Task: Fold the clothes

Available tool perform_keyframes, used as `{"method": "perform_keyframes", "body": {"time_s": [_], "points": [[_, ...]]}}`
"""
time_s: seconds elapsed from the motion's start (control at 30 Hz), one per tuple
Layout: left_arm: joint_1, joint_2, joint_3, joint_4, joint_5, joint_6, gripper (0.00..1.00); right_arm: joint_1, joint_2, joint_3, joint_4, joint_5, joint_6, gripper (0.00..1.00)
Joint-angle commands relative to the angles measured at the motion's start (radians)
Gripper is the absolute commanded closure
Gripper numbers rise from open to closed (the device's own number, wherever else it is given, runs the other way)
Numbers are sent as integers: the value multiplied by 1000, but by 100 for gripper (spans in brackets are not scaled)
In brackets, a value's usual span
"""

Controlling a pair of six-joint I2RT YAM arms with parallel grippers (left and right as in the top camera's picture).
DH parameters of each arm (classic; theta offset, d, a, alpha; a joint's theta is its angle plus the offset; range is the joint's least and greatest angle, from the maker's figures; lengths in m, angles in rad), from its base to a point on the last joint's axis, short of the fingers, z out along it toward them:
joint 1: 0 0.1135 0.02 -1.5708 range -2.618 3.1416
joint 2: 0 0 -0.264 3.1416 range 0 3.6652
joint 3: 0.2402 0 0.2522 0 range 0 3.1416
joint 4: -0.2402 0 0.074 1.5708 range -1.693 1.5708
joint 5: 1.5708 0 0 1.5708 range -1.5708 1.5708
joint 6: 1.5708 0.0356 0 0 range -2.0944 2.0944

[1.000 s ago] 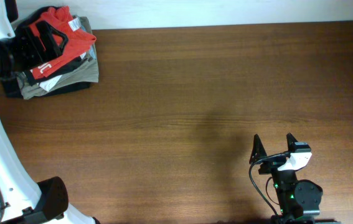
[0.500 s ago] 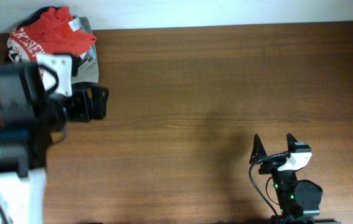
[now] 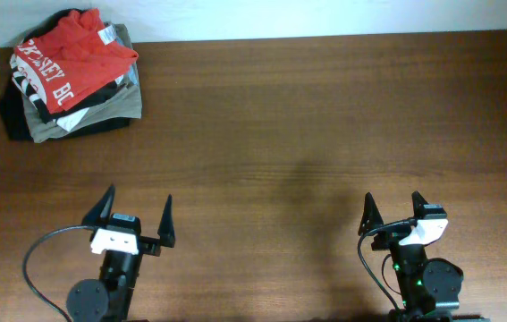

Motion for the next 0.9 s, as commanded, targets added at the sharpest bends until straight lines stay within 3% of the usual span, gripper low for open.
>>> {"method": "perform_keyframes", "body": {"time_s": [0.0, 0.13, 0.27, 0.87], "points": [[-2, -103, -99, 18, -75, 12, 1, 7, -9, -5, -5, 4, 0, 1], [0, -147, -152, 2, -150, 13, 1, 7, -9, -5, -5, 4, 0, 1], [0, -147, -152, -135, -199, 12, 1, 7, -9, -5, -5, 5, 0, 1], [6, -147, -152, -137, -206, 12, 1, 7, -8, -5, -5, 4, 0, 1]]}}
